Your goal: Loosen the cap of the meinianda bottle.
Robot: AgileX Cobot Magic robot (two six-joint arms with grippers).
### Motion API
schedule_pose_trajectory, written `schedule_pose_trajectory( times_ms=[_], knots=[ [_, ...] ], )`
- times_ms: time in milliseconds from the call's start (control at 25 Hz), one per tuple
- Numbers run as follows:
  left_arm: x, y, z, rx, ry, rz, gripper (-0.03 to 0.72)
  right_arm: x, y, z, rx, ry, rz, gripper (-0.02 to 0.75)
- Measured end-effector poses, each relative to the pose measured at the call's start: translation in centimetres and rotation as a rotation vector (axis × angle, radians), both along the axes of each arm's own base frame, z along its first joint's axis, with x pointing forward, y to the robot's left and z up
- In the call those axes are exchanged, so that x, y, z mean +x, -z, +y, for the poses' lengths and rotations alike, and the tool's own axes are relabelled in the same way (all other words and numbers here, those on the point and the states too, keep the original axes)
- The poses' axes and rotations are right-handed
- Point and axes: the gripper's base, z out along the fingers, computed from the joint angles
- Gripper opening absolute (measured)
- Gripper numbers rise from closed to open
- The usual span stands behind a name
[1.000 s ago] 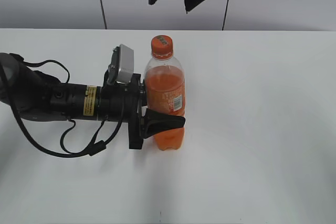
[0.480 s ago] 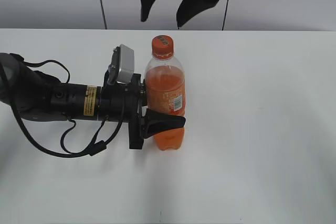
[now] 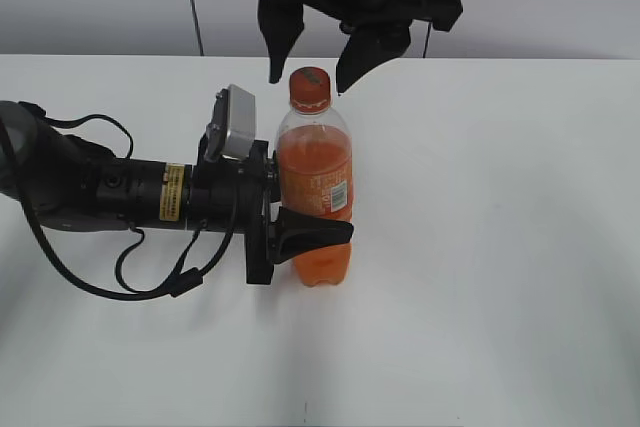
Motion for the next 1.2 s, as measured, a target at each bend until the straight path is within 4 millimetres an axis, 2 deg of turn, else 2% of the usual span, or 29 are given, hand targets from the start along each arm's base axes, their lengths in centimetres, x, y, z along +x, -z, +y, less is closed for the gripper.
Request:
schedule_pose_trajectory(
  times_ms=[360,520,760,1120,1200],
  knots=[
    [-0.01,0.00,-0.06,0.000,-0.001,0.000,0.412,-0.02,0.02,0.02,0.002,0.004,0.004,0.421],
    [-0.01,0.00,-0.06,0.000,-0.001,0.000,0.412,0.00,0.06,0.03,0.002,0.005,0.005,0.399],
    [-0.02,-0.01,-0.06,-0.001,-0.001,0.000,0.412,0.12,0.73,0.38,0.004,0.007,0.032,0.392],
    [-0.04,-0.01,-0.06,-0.001,0.002,0.000,0.412,0.11,0.82,0.36,-0.003,0.002,0.036,0.335],
    [-0.05,0.00,-0.06,0.000,0.003,0.000,0.412,0.12,0.83,0.33,-0.008,-0.005,0.033,0.299]
  ],
)
